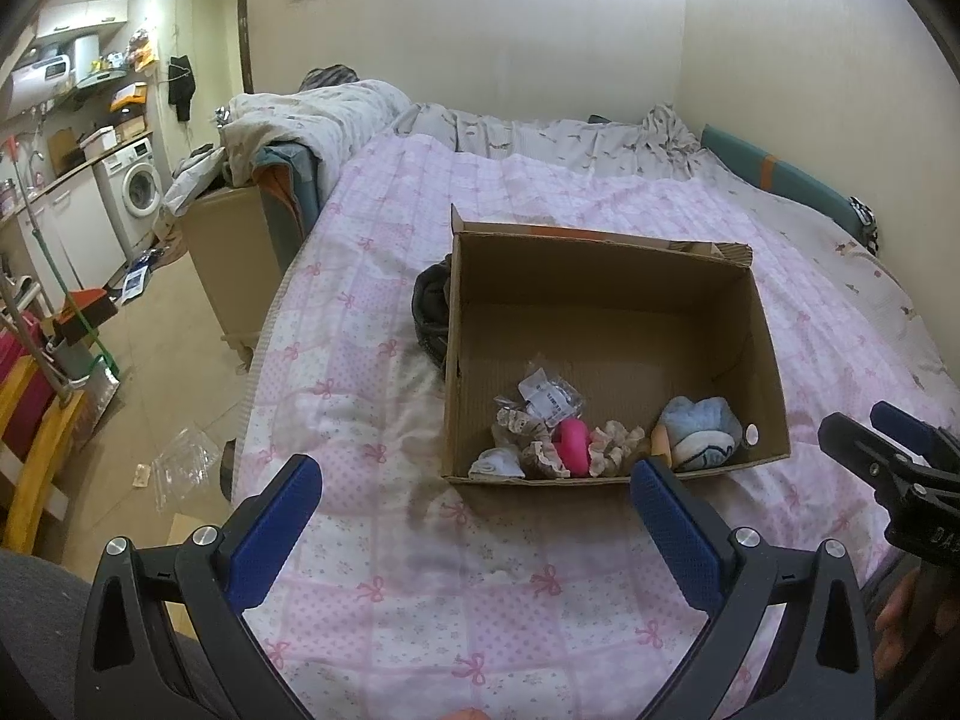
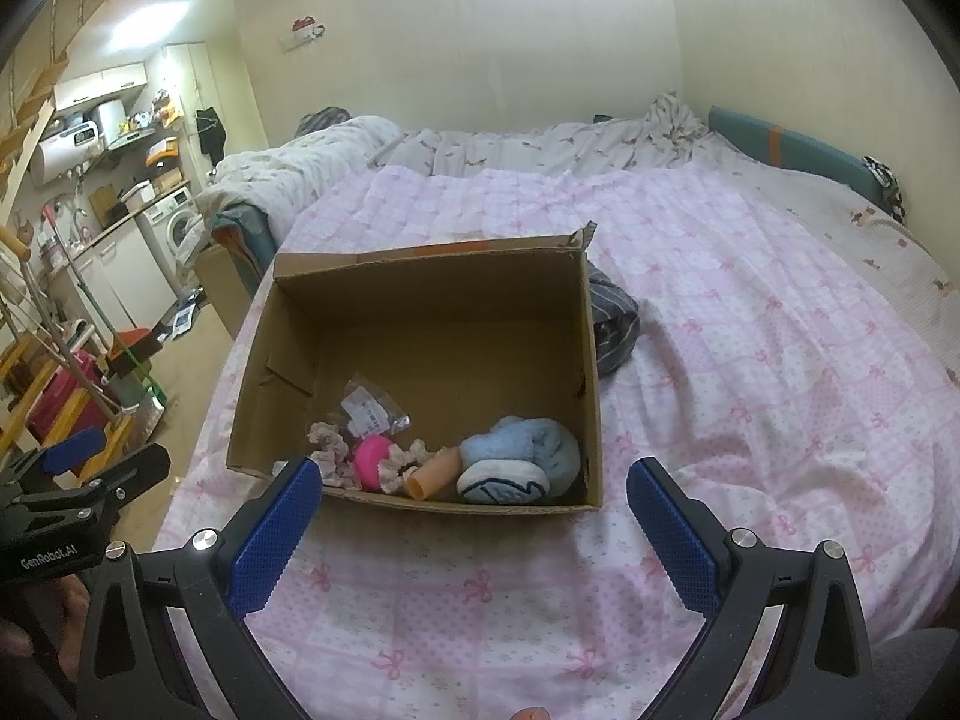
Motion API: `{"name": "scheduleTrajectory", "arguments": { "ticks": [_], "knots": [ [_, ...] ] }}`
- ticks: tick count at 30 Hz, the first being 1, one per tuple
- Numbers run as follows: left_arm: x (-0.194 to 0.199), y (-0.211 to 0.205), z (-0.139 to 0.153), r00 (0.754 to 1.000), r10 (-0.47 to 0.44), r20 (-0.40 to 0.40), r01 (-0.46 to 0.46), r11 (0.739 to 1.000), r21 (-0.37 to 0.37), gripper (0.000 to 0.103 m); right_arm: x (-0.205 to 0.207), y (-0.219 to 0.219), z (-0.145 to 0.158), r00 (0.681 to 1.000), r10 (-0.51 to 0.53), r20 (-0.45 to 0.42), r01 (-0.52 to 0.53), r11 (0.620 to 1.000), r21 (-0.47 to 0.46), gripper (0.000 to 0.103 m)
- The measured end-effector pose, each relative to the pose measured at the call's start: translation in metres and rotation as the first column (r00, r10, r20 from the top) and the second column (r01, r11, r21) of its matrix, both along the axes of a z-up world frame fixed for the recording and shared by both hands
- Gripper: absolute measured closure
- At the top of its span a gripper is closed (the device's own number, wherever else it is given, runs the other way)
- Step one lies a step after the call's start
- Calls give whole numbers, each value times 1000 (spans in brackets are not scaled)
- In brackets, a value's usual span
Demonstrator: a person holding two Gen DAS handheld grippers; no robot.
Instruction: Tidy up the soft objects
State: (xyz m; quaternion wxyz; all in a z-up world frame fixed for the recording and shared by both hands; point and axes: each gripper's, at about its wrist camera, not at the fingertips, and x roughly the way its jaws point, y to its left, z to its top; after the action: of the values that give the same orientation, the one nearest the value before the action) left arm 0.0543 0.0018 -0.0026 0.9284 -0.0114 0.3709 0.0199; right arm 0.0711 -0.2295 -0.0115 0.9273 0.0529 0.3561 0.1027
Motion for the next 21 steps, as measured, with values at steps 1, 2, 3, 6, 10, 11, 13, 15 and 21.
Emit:
{"name": "scheduleTrajectory", "arguments": {
  "ticks": [1, 2, 3, 6, 10, 11, 13, 15, 21],
  "knots": [
    [0, 1, 0, 1000, 0, -1, 0, 1000, -2, 0, 0, 0, 1, 1000, 2, 2, -2, 1000, 0, 0],
    [0, 1, 0, 1000, 1, 0, -1, 1000, -2, 0, 0, 0, 1, 1000, 3, 3, -3, 1000, 0, 0],
    [0, 1, 0, 1000, 0, 0, 0, 1000, -1, 0, -1, 1, 1, 1000, 4, 5, -4, 1000, -1, 0],
    [0, 1, 0, 1000, -1, 0, 1, 1000, -1, 0, -1, 1, 0, 1000, 2, 5, -2, 1000, -1, 0],
    [1, 1, -1, 1000, -3, -3, 3, 1000, 0, 0, 0, 1, 0, 1000, 0, 6, 0, 1000, 0, 0],
    [1, 1, -1, 1000, -2, -3, 2, 1000, 1, 0, 0, 1, 0, 1000, -2, 7, 2, 1000, 1, 0],
    [1, 1, -2, 1000, 0, -3, 0, 1000, 3, 0, 1, 0, 0, 1000, -4, 6, 4, 1000, 2, 0],
    [2, 1, -3, 1000, 2, -9, -2, 1000, 3, 0, 1, 0, -1, 1000, -3, 5, 3, 1000, 2, 0],
    [1, 1, -6, 1000, 6, -10, -6, 1000, 8, 0, 1, -1, -1, 1000, -3, 8, 3, 1000, 3, 0]
  ]
}}
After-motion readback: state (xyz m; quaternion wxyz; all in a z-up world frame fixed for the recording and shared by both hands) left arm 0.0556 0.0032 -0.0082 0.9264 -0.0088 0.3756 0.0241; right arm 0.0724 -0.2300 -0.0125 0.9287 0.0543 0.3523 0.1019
